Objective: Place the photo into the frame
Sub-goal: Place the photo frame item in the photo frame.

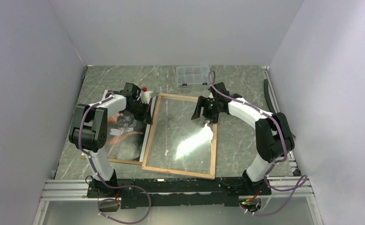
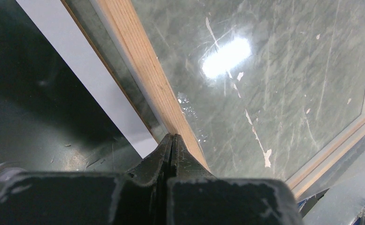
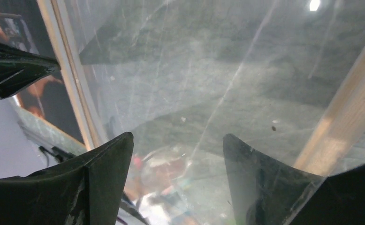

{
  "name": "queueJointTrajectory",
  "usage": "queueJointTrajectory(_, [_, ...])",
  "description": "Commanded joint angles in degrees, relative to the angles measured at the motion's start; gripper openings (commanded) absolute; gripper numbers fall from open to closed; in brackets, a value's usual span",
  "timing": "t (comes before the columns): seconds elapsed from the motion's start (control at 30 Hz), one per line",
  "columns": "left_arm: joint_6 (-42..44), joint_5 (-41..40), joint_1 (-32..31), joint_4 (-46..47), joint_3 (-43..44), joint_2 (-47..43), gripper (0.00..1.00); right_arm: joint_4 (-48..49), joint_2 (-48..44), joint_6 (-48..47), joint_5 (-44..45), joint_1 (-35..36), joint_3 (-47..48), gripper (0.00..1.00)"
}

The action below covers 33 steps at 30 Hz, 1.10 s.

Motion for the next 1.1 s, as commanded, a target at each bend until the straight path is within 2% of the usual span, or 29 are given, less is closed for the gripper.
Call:
queueJointTrajectory(0.0, [1.64, -0.65, -0.87, -2.61, -1.85, 1.1, 0.03, -1.57, 1.05, -4.97, 5.28, 0.42, 3.85, 0.76])
queueJointTrajectory(0.13, [1.67, -0.58, -0.86, -2.77, -1.75, 1.1, 0.03, -3.05, 2.25, -6.85, 8.58, 0.33, 4.41, 0.8])
queueJointTrajectory(0.6, [1.49, -0.25, -0.87, -2.43, -2.32, 1.45, 0.03, -7.71, 3.55, -8.93, 15.54, 0.43, 7.34, 0.85])
queueJointTrajectory(1.07, [1.52, -0.21, -0.87, -2.53, -2.45, 1.41, 0.03, -9.19, 3.65, -9.83, 17.44, 0.39, 8.71, 0.88])
